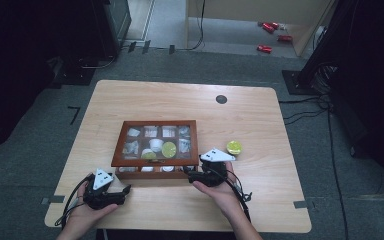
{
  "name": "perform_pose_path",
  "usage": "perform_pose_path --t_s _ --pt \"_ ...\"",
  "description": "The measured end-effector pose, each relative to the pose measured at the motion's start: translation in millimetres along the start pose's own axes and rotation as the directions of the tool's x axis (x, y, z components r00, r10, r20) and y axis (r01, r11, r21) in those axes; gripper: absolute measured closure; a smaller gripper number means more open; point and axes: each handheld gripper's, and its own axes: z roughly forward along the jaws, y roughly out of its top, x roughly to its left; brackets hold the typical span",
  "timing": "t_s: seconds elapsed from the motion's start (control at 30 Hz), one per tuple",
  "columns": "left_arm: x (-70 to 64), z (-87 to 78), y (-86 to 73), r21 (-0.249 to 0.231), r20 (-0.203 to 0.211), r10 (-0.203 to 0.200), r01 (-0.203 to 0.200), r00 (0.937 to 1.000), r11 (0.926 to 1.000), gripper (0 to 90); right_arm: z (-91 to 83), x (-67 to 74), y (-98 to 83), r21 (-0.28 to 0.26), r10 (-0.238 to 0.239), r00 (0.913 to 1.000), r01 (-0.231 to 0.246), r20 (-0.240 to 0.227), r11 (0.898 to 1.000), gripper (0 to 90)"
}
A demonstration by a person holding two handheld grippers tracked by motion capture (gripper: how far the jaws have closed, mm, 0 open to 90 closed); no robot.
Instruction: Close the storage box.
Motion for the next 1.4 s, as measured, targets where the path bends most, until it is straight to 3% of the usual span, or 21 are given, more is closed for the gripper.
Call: perform_pose_path --t_s 0.4,0.9,1.1,1.4 --pt "0.1 0.1 -0.1 -0.003 0.002 -0.004 0.004 1.0 1.0 16.9 1.1 4.5 -10.2 0.049 -0.006 1.0 0.006 -0.002 0.999 26.9" --pt "0.8 0.1 -0.1 -0.004 0.006 -0.006 0.006 1.0 1.0 16.9 -0.1 1.9 -18.1 0.057 0.009 0.9999 -0.009 -0.009 0.998 26.7" --pt "1.2 0.0 0.0 -0.004 0.008 -0.006 0.006 0.9999 1.0 16.9 -8.0 -1.8 -17.9 0.042 0.009 0.9999 -0.009 -0.008 0.999 26.2" --pt "1.7 -0.1 0.1 -0.002 0.009 -0.004 0.004 0.9999 1.0 17.0 -29.9 -18.1 -18.9 0.007 0.02 0.9997 -0.02 0.014 1.0 22.2"
